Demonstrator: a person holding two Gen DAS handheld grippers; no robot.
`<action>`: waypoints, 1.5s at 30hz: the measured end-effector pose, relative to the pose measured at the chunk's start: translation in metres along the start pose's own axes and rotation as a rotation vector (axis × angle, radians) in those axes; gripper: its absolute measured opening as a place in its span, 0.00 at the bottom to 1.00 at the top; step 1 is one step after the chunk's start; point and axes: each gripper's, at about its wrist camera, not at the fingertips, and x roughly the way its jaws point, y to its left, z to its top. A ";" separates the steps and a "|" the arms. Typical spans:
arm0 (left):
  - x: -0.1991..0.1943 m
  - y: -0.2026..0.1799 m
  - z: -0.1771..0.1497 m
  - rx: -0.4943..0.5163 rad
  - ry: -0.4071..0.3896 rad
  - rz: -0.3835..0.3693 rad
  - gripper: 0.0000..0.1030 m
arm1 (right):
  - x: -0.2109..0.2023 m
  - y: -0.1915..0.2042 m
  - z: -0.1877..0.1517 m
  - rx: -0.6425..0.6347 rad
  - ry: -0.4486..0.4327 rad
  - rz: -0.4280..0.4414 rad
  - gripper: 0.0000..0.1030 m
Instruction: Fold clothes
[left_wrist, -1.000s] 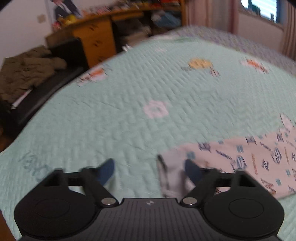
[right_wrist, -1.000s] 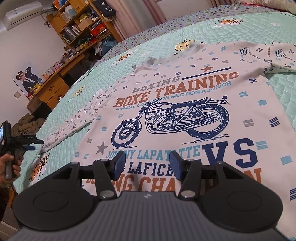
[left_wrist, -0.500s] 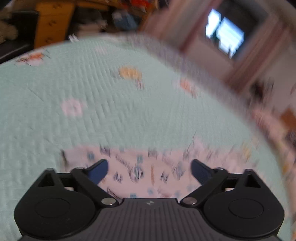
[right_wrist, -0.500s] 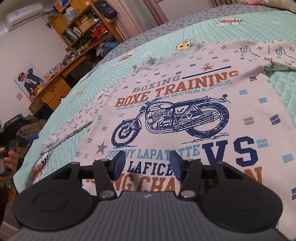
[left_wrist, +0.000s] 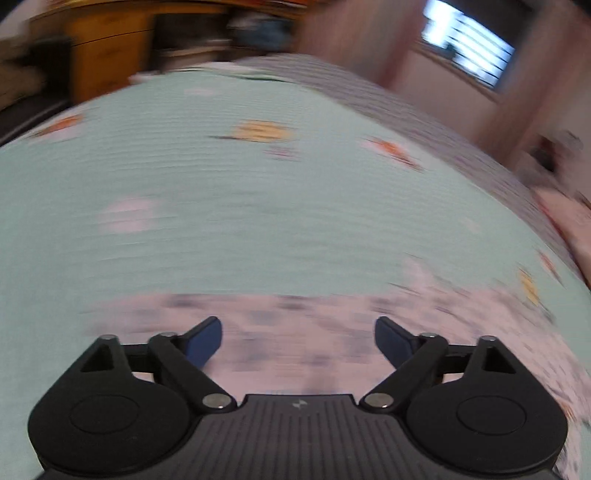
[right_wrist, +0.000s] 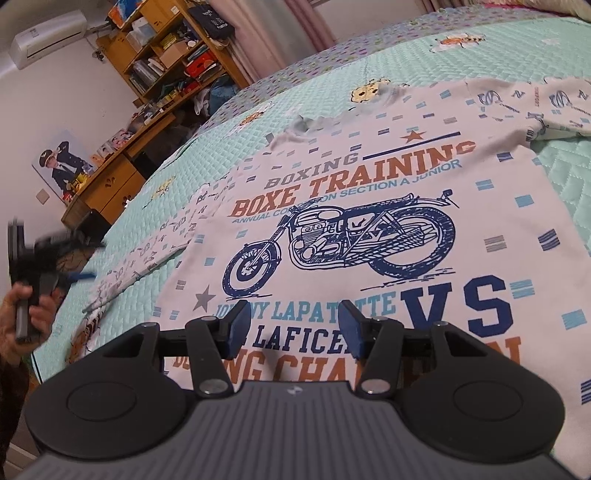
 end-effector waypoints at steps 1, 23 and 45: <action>0.012 -0.012 -0.001 0.036 0.023 -0.027 0.96 | 0.000 0.000 0.000 -0.003 -0.001 0.001 0.53; 0.064 -0.100 -0.011 0.073 0.049 0.257 0.97 | -0.006 -0.023 -0.016 0.009 -0.129 0.103 0.53; 0.151 -0.225 0.005 0.098 0.147 -0.343 0.92 | -0.006 -0.047 -0.020 0.104 -0.165 0.251 0.53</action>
